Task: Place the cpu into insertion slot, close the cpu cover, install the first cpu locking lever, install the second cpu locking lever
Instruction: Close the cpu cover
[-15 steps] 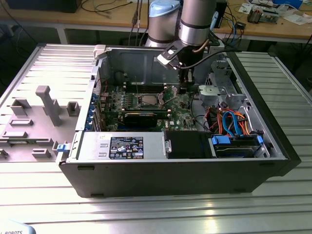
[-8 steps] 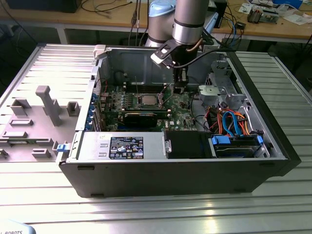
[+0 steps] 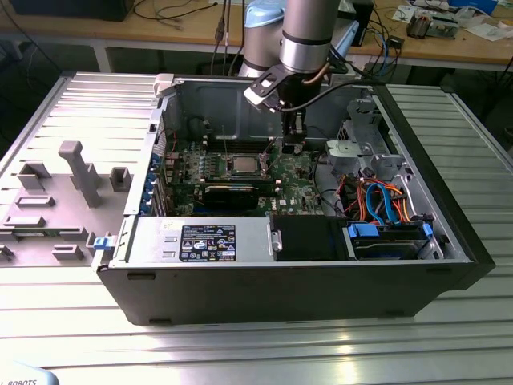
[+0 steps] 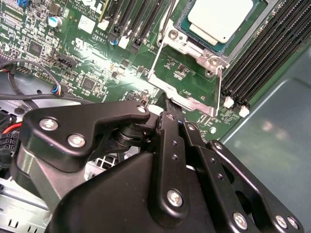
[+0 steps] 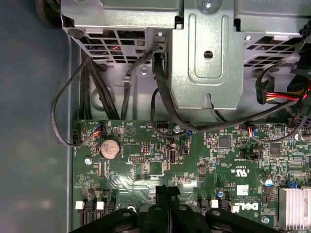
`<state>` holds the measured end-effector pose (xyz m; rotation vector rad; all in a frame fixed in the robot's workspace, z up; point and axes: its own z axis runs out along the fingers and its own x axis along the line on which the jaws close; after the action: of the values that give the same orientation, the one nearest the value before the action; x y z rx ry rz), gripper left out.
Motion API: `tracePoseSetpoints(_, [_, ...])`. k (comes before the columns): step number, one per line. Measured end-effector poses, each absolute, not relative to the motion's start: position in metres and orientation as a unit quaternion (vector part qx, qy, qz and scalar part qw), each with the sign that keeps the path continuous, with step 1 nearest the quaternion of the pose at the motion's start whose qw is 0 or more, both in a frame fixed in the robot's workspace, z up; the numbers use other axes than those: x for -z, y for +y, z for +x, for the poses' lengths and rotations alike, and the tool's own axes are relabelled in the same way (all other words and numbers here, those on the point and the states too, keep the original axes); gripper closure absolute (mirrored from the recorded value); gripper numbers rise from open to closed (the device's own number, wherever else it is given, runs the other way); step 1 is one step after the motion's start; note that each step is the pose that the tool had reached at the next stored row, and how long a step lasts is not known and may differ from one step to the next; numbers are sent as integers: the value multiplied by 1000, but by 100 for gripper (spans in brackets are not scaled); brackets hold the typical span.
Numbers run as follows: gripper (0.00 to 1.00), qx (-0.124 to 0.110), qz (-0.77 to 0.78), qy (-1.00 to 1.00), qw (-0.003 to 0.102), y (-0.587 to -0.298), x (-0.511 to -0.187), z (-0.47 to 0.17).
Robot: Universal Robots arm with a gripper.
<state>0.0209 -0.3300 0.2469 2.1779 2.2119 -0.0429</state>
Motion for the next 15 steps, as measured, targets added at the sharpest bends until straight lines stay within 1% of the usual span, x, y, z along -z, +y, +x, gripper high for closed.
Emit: tracePoseSetpoints(15, [89,14,701,712,19,-330,-247,18])
